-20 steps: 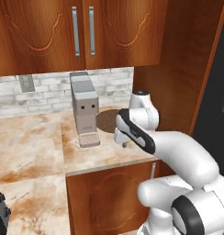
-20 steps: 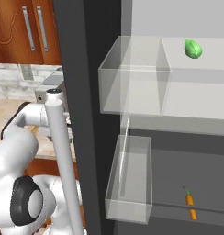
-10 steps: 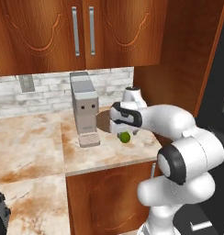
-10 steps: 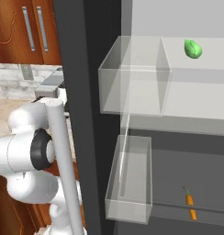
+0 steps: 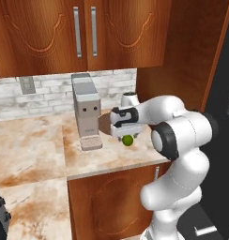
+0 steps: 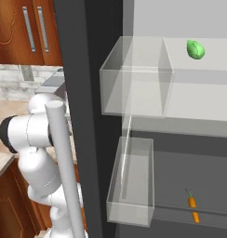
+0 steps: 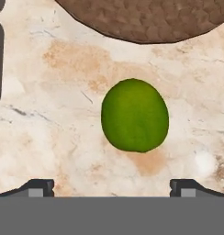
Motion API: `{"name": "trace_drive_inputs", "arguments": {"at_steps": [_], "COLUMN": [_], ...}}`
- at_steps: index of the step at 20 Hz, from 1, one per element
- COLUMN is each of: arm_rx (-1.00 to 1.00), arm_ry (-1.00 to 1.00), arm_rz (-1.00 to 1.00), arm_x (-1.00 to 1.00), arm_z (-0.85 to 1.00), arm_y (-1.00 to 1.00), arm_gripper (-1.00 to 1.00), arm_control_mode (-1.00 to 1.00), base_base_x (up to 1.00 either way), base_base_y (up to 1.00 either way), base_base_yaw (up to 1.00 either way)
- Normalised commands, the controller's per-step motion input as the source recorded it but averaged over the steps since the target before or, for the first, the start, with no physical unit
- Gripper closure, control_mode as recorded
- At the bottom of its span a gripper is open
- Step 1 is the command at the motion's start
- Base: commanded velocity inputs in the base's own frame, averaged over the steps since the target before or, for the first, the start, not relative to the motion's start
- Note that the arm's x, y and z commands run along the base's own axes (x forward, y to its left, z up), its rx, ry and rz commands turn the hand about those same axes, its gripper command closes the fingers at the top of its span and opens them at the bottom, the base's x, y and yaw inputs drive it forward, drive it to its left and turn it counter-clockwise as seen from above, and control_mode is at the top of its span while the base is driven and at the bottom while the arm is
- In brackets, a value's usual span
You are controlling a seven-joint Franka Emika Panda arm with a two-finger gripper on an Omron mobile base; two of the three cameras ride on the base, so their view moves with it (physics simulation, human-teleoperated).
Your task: Place the carrot and lime inside the fridge drawer. Close the drawer after placing the vegetables.
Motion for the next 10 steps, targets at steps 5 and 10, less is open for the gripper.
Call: {"name": "trace_drive_inputs", "arguments": {"at_steps": [5, 10], "arm_rx": [-0.02, 0.00], "arm_ry": [0.00, 0.00], "arm_rz": [0.00, 0.00], "arm_x": [0.07, 0.33], "arm_z": [-0.25, -0.26], "arm_y": [-0.15, -0.01], "arm_gripper": [-1.00, -1.00], "arm_control_mode": [-1.00, -1.00], "base_base_x": [0.00, 0.00], "base_base_y": [0.00, 0.00], "base_base_yaw": [0.00, 0.00]}}
